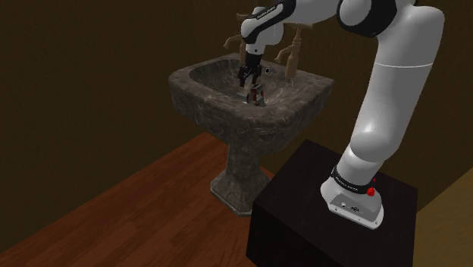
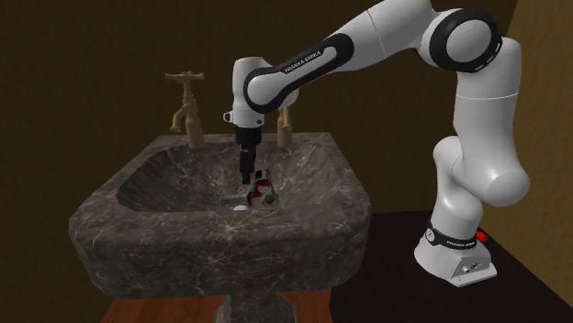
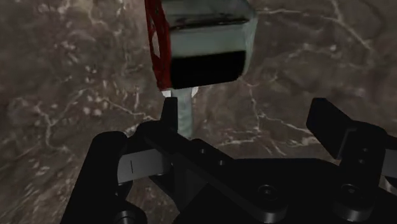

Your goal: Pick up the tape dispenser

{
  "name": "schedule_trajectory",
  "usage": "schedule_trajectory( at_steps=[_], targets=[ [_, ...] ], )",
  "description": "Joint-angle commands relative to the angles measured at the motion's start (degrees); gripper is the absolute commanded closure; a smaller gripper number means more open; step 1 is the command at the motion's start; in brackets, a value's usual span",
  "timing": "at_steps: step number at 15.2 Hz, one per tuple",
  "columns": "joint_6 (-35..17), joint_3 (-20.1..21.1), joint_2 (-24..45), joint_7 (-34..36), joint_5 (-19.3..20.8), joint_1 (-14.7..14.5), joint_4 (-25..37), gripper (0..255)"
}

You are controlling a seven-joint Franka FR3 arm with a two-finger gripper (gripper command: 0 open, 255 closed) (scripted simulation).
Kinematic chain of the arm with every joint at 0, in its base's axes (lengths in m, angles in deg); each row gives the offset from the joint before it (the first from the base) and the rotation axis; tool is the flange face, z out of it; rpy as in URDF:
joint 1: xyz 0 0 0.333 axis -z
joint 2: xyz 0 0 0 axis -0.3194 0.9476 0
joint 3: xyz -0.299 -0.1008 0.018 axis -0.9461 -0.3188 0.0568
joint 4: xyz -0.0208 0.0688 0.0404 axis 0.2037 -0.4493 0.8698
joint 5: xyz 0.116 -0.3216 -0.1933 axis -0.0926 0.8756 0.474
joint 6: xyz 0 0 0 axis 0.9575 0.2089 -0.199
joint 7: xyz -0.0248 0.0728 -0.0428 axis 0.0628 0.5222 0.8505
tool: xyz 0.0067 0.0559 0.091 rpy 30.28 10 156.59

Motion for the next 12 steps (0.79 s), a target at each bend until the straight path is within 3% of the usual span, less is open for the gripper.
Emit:
schedule_trajectory(
  at_steps=[1,5,12],
  targets=[
    [-0.5,-0.1,5.3,-1.8,-2.0,1.1,3.6,0],
    [0.2,0.3,13.3,-3.5,-4.4,3.1,10.7,0],
    [-3.9,0.9,15.9,-4.8,-5.6,3.4,9.1,0]
  ],
)
